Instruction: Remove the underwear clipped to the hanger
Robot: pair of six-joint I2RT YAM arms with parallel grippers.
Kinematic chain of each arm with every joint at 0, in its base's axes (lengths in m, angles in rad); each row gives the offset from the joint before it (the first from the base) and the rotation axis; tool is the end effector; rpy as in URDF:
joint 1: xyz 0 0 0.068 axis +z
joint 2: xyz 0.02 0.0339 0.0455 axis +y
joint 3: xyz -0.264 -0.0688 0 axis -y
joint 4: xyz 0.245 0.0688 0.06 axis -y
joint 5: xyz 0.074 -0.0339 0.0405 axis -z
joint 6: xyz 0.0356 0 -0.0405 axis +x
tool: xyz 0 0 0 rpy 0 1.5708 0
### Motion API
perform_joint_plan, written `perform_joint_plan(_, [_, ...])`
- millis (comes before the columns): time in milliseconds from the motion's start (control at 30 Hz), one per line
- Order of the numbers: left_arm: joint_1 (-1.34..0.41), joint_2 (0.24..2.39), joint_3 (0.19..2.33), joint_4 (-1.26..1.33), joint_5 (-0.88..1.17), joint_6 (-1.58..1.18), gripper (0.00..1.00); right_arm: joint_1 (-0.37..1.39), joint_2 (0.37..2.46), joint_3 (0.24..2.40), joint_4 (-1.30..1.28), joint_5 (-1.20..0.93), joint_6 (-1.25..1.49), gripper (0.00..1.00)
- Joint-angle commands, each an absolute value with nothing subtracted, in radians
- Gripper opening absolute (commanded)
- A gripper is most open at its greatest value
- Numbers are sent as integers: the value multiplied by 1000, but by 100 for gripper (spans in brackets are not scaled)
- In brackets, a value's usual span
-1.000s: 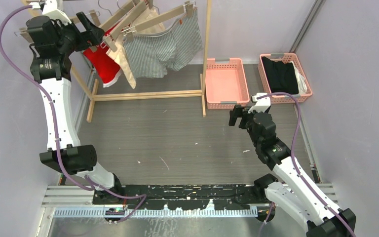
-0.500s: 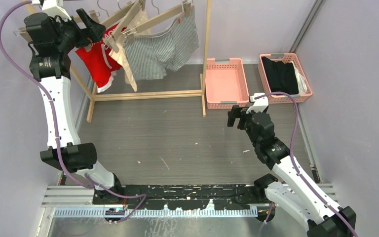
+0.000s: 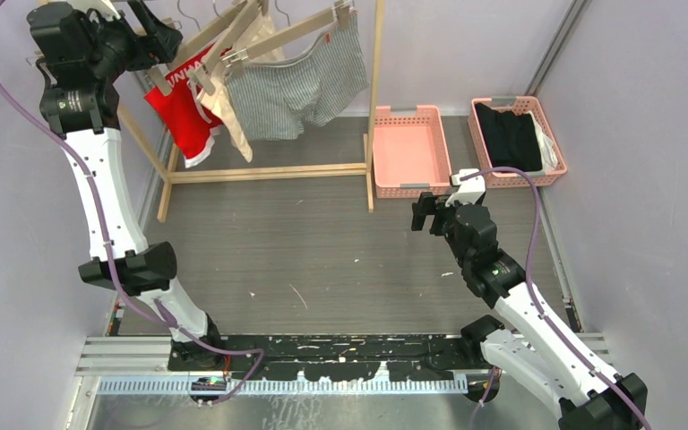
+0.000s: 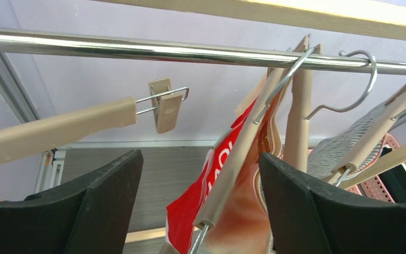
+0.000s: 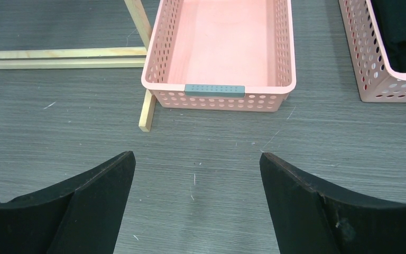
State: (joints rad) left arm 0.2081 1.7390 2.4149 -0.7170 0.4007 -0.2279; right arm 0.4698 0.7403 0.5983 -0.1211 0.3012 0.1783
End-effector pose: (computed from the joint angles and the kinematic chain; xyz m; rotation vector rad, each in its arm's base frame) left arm 0.3204 0.0535 0.5695 -0.0413 1.6185 -0.3378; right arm 0.1656 0.0723 0.2882 -0.0547 1.8247 0.1816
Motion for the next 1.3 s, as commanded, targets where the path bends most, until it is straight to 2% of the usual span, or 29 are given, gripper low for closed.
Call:
perform_joint_plan(0, [213, 1790, 2543, -853, 394, -181, 79, 477, 741, 636, -67, 304, 162, 94])
perform_joint_plan(67, [213, 1806, 2582, -896, 394, -169, 69, 478, 739, 635, -65, 299, 160, 94])
perform_joint_plan(433, [194, 1788, 2577, -923, 420, -98, 64, 486, 741, 630, -53, 288, 149, 94])
perform_joint_plan(633, [184, 1743, 2492, -843, 432, -119, 63, 491, 745, 620, -49, 269, 150, 94])
perform_joint_plan(833, [183, 1658, 2388, -710, 391, -154, 69, 497, 752, 619, -55, 261, 144, 94])
perform_joint_plan(1267, [183, 1672, 2447, -660, 386, -211, 67, 514, 751, 619, -71, 252, 148, 94])
